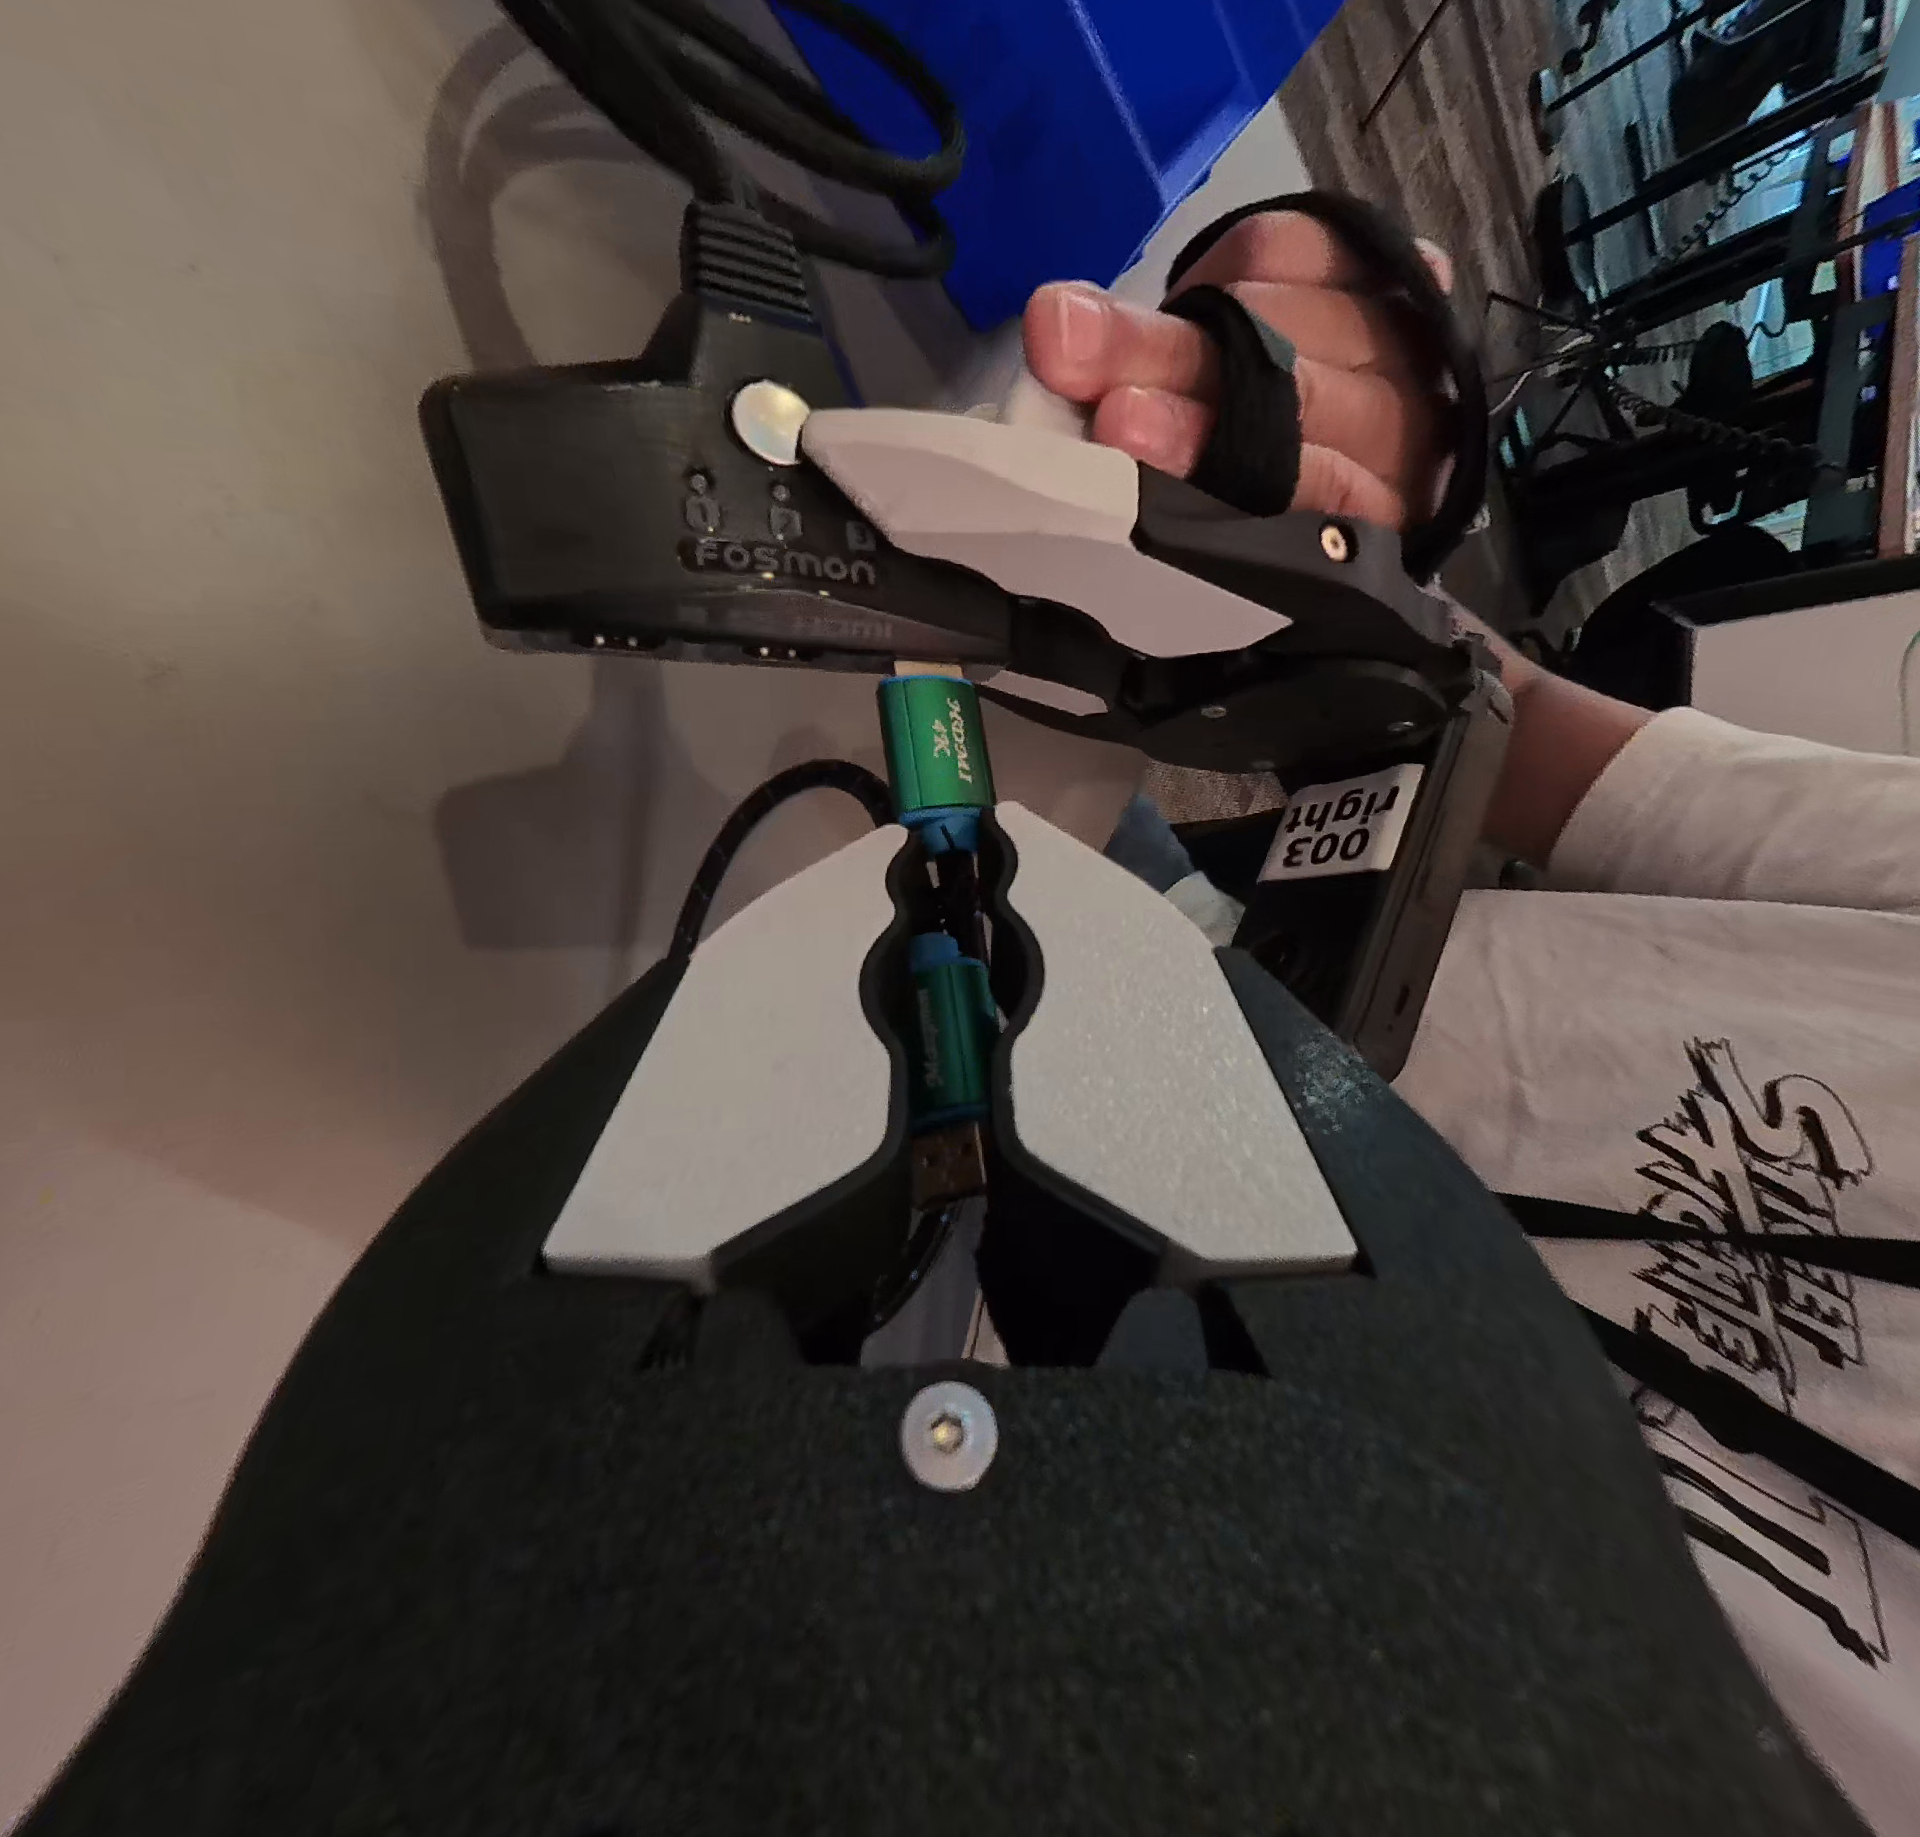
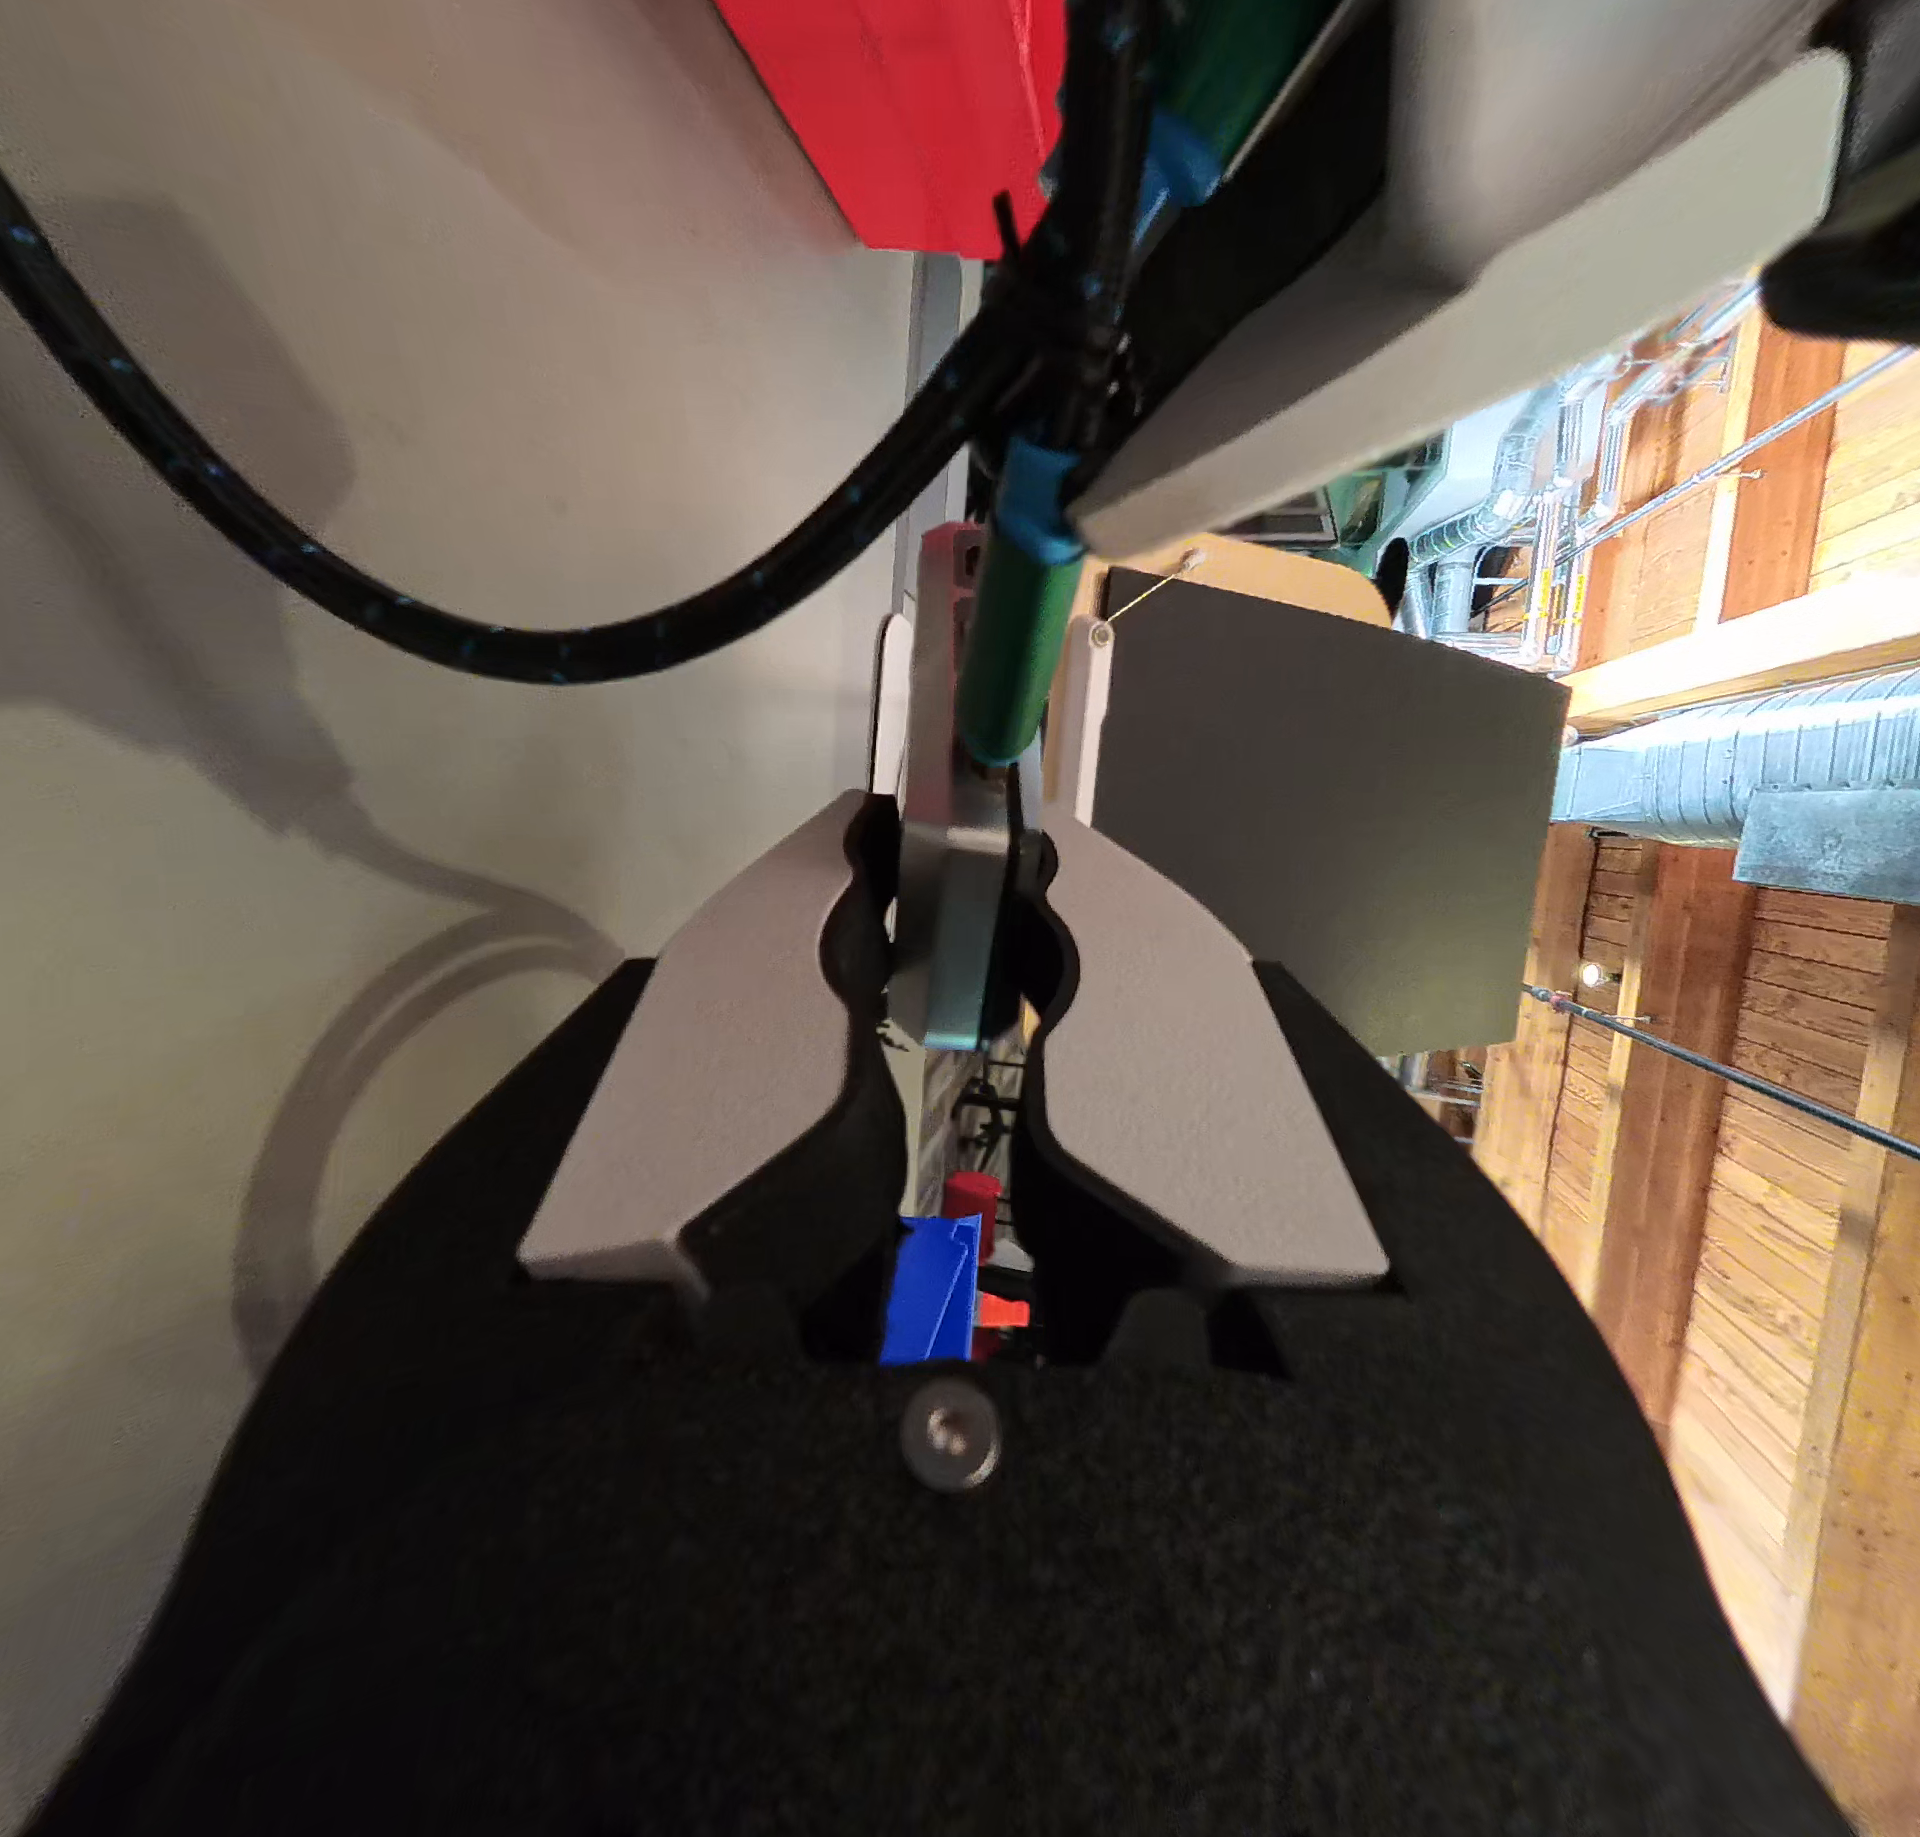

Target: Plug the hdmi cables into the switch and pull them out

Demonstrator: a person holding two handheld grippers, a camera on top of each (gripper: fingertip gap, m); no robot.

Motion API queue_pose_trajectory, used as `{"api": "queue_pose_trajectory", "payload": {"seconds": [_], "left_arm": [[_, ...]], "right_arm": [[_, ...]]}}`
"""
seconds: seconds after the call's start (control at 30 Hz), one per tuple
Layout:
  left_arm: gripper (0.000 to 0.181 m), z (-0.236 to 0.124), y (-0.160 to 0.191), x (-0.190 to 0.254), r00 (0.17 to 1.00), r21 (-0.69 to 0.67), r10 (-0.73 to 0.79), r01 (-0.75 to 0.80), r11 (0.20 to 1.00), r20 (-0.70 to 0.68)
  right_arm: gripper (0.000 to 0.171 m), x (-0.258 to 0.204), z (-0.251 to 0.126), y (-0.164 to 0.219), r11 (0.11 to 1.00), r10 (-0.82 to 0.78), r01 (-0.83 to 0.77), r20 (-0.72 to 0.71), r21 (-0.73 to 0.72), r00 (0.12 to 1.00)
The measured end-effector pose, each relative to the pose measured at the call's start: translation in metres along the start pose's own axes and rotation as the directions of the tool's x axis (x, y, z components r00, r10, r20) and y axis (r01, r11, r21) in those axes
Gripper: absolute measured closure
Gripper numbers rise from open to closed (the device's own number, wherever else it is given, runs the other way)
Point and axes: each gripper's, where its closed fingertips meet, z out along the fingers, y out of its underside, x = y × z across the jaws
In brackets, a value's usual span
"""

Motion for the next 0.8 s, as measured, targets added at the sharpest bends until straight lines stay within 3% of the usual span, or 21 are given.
{"api": "queue_pose_trajectory", "payload": {"seconds": [0.07, 0.23, 0.43, 0.6, 0.8], "left_arm": [[0.173, 0.006, 0.0, -0.006, 1.0, 0.006, -0.003, 0.003, 1.0, 0.013], [0.172, -0.001, -0.016, 0.005, 0.997, 0.191, 0.055, -0.044, 0.981, -0.053], [0.156, -0.015, -0.021, 0.015, 0.937, 0.344, 0.262, -0.33, 0.879, 0.229], [0.149, -0.016, -0.012, 0.007, 0.831, 0.273, 0.336, -0.483, 0.832, 0.444], [0.157, -0.013, -0.013, 0.005, 0.759, 0.265, 0.365, -0.565, 0.782, 0.54]], "right_arm": [[0.15, -0.007, 0.006, 0.002, 1.0, -0.015, 0.015, 0.015, -0.019, 1.0], [0.149, 0.009, 0.004, 0.011, 0.998, 0.057, -0.057, -0.006, 0.001, 0.998], [0.149, 0.009, 0.004, 0.012, 0.999, 0.052, -0.052, -0.021, 0.006, 0.998], [0.149, 0.009, 0.002, 0.005, 0.996, 0.081, -0.081, -0.006, 0.041, 0.997], [0.149, 0.012, -0.001, 0.005, 0.996, 0.082, -0.082, -0.011, 0.04, 0.997]]}}
